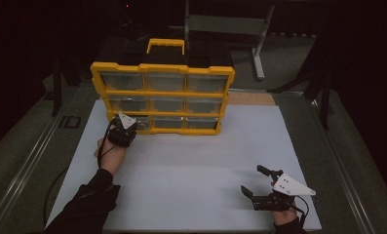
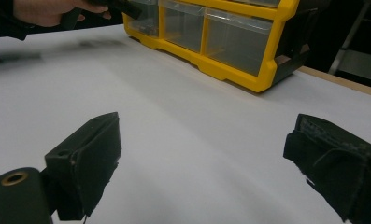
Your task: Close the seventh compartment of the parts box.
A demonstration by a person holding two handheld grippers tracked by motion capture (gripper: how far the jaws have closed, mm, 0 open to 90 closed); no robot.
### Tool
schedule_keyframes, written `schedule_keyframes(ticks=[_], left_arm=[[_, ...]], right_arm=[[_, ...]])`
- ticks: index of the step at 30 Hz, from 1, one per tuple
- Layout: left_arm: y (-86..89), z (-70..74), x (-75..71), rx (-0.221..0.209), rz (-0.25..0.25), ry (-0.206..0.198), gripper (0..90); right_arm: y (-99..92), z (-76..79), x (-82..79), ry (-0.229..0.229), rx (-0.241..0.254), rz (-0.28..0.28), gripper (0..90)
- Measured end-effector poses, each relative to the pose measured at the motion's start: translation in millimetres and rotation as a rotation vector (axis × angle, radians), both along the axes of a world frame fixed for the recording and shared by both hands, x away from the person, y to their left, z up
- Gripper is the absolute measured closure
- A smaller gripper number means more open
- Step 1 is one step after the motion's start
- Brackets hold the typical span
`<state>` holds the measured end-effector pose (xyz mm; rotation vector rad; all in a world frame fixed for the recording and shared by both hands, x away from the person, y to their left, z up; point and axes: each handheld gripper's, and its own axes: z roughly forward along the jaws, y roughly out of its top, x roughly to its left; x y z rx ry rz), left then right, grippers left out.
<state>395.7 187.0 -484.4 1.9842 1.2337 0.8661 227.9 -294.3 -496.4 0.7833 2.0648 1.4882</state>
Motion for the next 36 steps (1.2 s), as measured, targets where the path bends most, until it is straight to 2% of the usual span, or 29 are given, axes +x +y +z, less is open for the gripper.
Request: schedule_keyframes(ticks=[15,36], left_arm=[[1.2,-1.3,11.8,0.02,0.01,0.009,88.5],[-0.6,-0.3,12.9,0.074,-0.009,0.009,88.4]], right_arm=[[-0.3,-0.5,0.2,0.004,0.002,0.0,9.0],[0.1,-0.9,0.8,0.006,-0.001,0.002,8.9]])
